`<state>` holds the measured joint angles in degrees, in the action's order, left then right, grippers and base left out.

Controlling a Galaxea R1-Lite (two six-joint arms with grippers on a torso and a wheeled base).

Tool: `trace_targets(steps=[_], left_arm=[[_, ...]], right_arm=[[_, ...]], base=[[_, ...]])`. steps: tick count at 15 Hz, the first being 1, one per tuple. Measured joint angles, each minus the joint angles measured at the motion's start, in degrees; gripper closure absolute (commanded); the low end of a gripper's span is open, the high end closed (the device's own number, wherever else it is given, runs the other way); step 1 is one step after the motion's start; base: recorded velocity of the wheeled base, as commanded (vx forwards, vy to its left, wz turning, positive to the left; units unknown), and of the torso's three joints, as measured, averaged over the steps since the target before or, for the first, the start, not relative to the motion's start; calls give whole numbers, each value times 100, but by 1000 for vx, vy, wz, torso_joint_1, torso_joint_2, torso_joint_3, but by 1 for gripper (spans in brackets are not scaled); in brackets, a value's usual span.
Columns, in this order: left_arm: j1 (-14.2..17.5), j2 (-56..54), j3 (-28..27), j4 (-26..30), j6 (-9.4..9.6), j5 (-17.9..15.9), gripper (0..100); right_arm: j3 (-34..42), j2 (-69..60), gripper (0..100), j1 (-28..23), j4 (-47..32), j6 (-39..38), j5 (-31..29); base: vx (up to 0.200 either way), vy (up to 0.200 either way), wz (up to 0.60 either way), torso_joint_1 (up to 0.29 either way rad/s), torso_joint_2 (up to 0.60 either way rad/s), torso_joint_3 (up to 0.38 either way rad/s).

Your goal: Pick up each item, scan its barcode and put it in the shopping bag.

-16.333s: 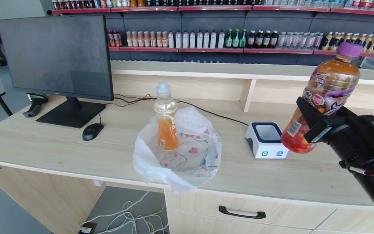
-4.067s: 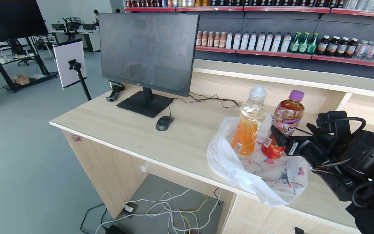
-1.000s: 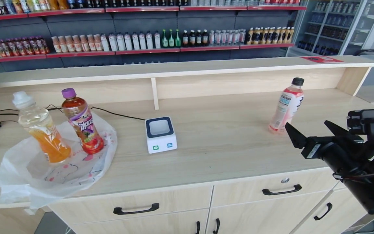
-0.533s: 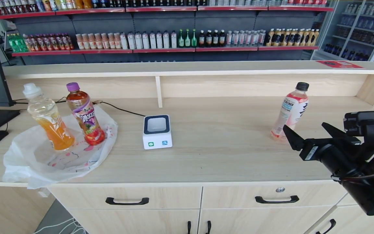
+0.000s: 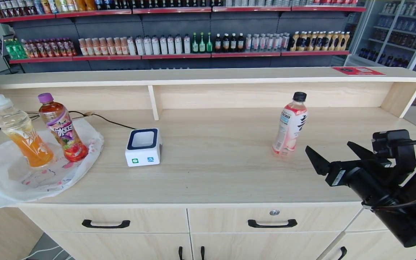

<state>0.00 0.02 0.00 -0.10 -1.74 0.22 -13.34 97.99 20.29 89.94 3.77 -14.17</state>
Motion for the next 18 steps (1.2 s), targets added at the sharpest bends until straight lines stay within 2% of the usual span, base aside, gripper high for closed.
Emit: trace_targets(steps=[1,11,18], left_arm=[[-7,-2,0,5,0,2,0],[-5,-2,0,2,0,5,0],[-10,-2,0,2,-2,5,0]], right_arm=[[9,24,0,71,5,0,0],[-334,599,0,341,-2,-44,2],[-1130,1200,0,29,0,-139,0]], base=[[200,0,0,-2,-7,12],[0,0,0,0,0,0],[0,0,0,0,0,0]])
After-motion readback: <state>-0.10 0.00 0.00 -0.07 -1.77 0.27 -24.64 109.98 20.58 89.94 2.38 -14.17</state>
